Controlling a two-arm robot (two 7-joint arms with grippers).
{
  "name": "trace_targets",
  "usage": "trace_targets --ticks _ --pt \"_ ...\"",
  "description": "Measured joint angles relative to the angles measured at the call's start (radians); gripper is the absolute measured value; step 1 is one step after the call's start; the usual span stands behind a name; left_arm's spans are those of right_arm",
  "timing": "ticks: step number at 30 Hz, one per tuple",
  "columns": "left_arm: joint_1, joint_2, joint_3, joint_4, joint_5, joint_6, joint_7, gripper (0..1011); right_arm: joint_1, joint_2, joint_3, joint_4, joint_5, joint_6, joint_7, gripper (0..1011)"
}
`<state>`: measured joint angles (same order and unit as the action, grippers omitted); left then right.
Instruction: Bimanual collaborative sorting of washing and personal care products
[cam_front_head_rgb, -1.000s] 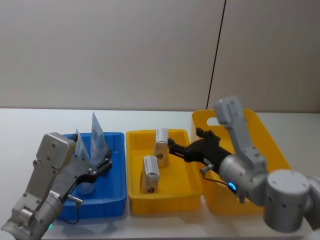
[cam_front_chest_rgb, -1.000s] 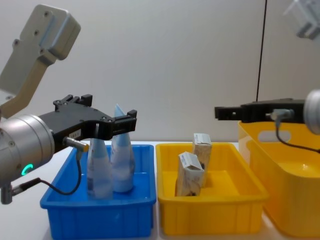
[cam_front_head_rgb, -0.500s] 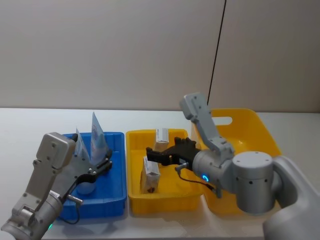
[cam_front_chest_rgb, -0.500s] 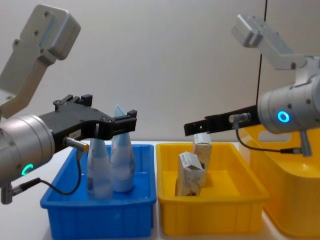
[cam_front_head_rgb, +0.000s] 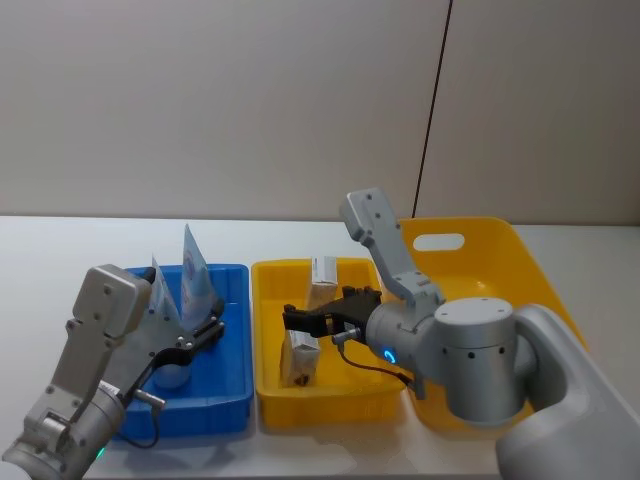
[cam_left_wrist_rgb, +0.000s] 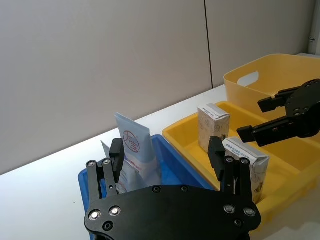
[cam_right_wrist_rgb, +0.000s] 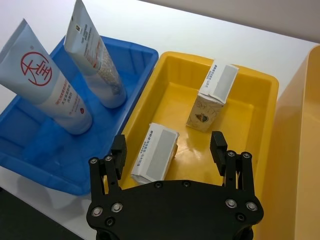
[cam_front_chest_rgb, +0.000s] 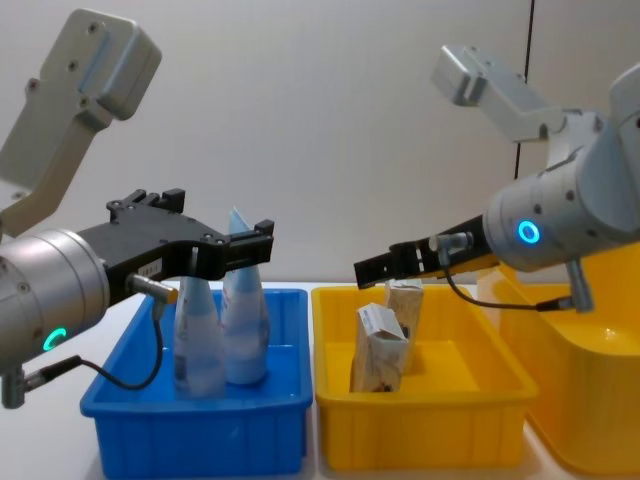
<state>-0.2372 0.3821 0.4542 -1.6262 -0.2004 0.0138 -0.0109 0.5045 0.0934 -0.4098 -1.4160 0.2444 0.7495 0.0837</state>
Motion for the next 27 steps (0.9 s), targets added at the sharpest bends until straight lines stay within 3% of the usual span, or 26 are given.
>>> trace_targets --ticks 12,27 --pt "0.000 0.000 0.000 0.000 0.000 0.000 0.000 1001 0.000 -0.035 -0.009 0.030 -0.032 0.032 -0.050 1004" --pt "0.000 0.000 0.000 0.000 0.000 0.000 0.000 1001 0.004 -0.074 -0.003 0.093 -0.038 0.042 -0.060 1003"
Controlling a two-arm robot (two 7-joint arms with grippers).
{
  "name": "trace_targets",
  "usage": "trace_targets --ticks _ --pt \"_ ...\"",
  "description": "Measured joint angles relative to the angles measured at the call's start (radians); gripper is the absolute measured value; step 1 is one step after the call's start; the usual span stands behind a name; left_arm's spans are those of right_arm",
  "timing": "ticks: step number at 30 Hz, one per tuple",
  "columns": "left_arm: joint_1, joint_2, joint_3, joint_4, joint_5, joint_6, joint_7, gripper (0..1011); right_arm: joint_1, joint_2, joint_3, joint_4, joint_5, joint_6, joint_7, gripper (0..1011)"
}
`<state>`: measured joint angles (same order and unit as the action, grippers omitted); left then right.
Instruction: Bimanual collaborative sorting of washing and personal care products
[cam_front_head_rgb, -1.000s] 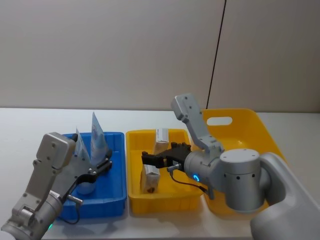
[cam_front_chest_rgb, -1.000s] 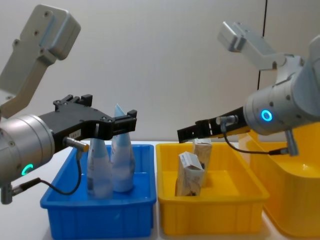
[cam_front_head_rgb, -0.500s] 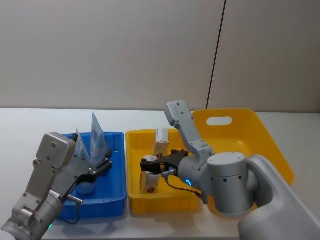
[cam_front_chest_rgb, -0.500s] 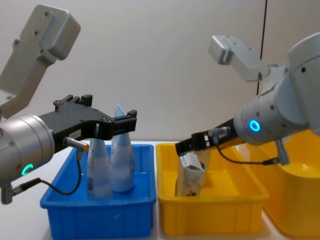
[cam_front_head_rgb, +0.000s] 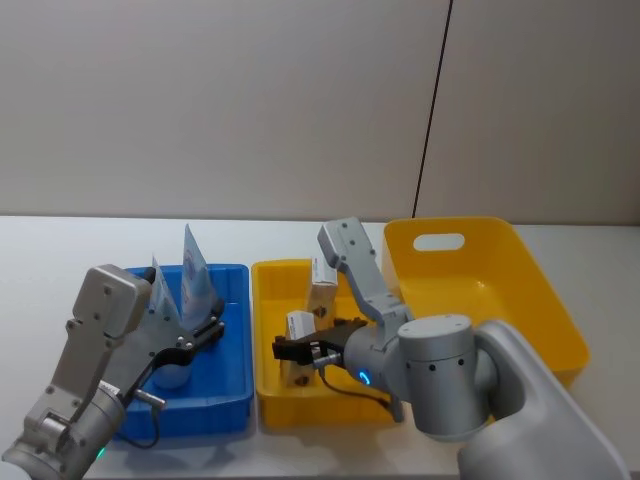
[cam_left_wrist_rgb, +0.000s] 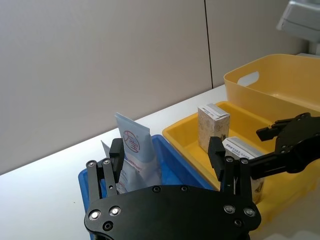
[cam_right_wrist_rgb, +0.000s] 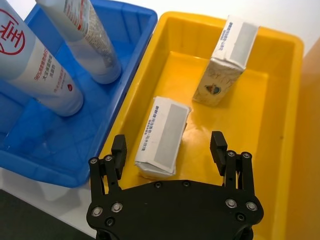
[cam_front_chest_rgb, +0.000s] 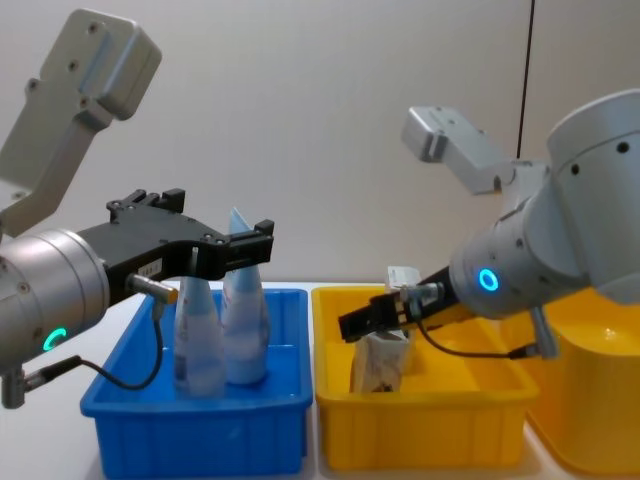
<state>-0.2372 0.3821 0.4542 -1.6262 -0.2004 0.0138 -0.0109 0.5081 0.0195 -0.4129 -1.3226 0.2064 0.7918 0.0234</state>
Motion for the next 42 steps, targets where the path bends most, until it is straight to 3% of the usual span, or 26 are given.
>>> trace_targets --ticks 16,42 --pt "0.000 0.000 0.000 0.000 0.000 0.000 0.000 1001 0.002 -0.027 0.007 0.059 0.013 -0.009 0.032 1004" --pt "0.000 0.000 0.000 0.000 0.000 0.000 0.000 1001 -0.002 -0.039 0.005 0.080 -0.035 -0.088 0.002 1000"
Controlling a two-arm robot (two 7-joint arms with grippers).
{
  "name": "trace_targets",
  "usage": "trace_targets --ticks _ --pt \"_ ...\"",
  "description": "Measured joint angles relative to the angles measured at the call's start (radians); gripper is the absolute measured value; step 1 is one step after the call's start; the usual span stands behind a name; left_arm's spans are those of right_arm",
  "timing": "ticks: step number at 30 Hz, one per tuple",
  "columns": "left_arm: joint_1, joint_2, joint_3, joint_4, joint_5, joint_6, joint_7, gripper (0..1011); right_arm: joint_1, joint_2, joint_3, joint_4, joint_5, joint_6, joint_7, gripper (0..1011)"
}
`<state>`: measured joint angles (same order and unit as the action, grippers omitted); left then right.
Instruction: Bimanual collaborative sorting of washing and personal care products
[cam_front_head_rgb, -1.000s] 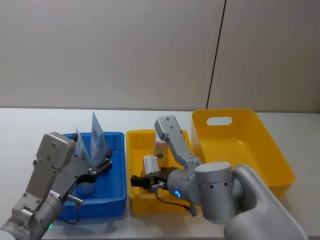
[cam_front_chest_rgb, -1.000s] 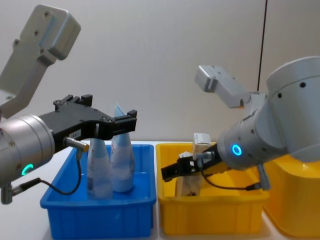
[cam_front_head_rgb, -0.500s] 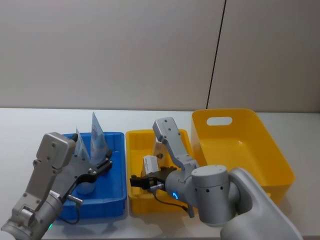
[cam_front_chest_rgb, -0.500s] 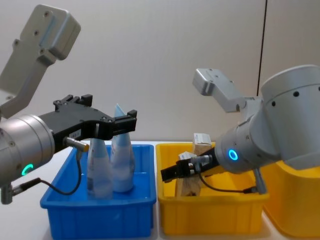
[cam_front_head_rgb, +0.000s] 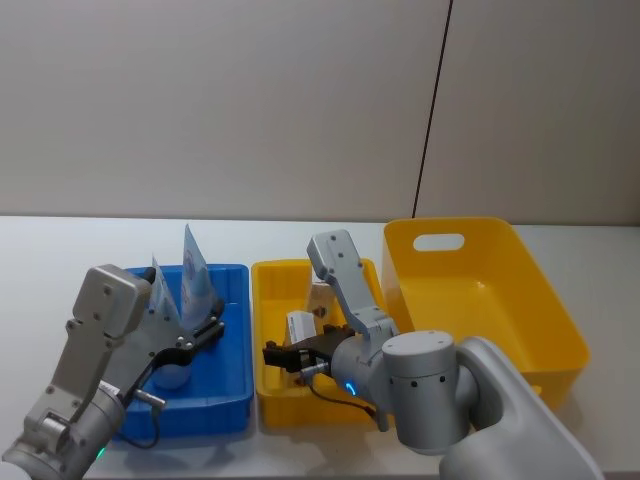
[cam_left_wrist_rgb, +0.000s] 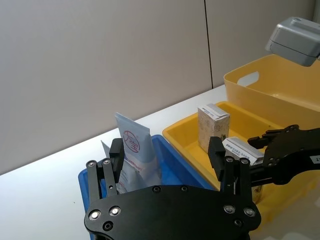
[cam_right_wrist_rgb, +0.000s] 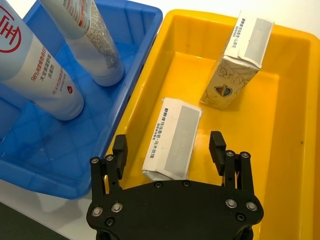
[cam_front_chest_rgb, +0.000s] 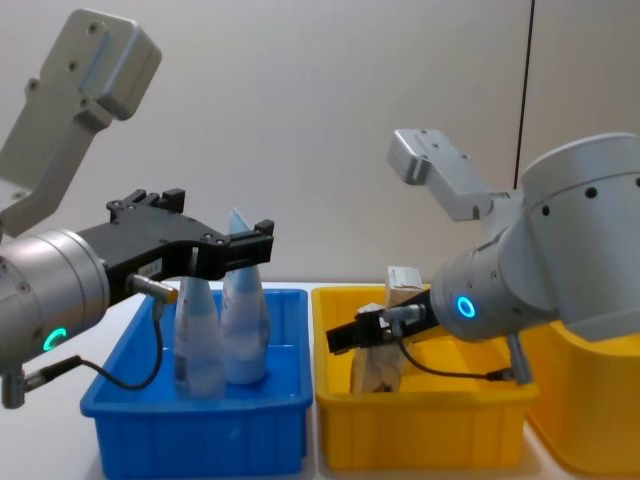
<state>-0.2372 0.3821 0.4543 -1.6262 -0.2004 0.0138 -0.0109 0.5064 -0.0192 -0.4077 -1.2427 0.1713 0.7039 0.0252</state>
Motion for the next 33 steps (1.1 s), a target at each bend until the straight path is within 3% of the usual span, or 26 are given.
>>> trace_targets --ticks 7,8,24,33 --pt "0.000 0.000 0.000 0.000 0.000 0.000 0.000 1001 0.000 -0.001 0.001 0.001 -0.004 -0.008 -0.002 861" --pt "0.000 0.000 0.000 0.000 0.000 0.000 0.000 1001 0.000 -0.001 0.001 0.001 -0.004 -0.010 -0.002 797" --pt "0.000 0.000 0.000 0.000 0.000 0.000 0.000 1001 0.000 -0.002 0.002 0.002 -0.008 -0.017 -0.005 304" --pt "0.000 0.000 0.000 0.000 0.000 0.000 0.000 1001 0.000 -0.002 0.002 0.002 -0.009 -0.018 -0.005 215"
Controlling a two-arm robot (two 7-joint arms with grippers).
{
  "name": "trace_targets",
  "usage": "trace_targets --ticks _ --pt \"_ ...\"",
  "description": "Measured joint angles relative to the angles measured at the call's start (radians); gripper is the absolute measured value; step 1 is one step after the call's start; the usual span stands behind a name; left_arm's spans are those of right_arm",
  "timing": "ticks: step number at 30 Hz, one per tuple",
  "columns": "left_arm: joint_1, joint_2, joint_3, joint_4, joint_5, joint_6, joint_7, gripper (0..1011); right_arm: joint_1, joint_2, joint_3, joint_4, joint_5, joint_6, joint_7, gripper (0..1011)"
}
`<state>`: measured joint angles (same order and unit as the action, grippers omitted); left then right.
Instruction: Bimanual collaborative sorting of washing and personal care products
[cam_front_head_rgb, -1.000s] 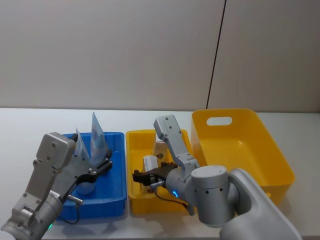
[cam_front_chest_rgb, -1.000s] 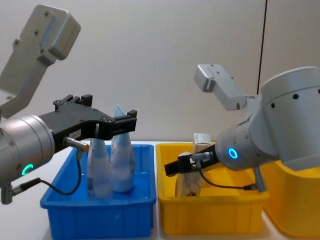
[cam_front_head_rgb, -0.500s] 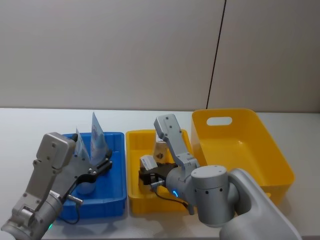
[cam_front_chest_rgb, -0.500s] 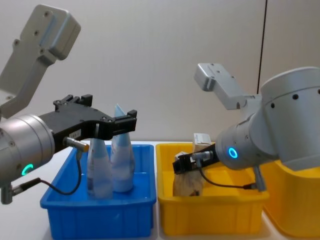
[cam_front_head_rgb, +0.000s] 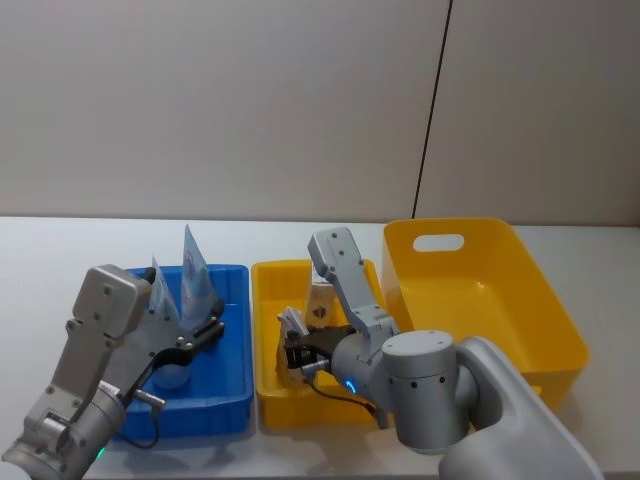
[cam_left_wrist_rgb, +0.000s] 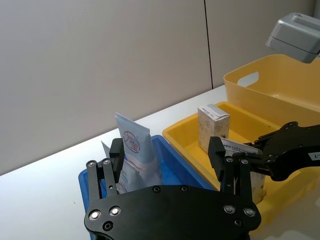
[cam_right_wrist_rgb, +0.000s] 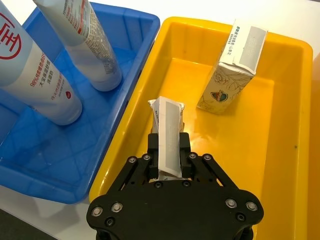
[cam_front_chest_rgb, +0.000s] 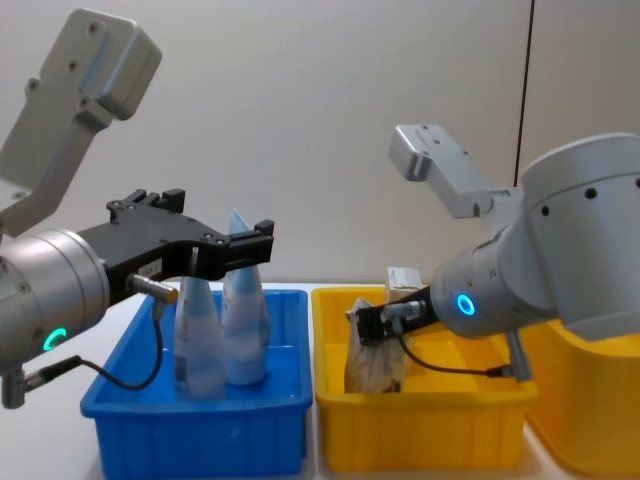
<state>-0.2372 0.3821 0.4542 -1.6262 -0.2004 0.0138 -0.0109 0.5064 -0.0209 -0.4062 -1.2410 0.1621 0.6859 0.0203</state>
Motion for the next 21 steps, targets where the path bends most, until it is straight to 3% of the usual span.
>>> trace_targets --ticks 21 --pt "0.000 0.000 0.000 0.000 0.000 0.000 0.000 1001 0.000 0.000 0.000 -0.001 -0.001 -0.002 0.001 186"
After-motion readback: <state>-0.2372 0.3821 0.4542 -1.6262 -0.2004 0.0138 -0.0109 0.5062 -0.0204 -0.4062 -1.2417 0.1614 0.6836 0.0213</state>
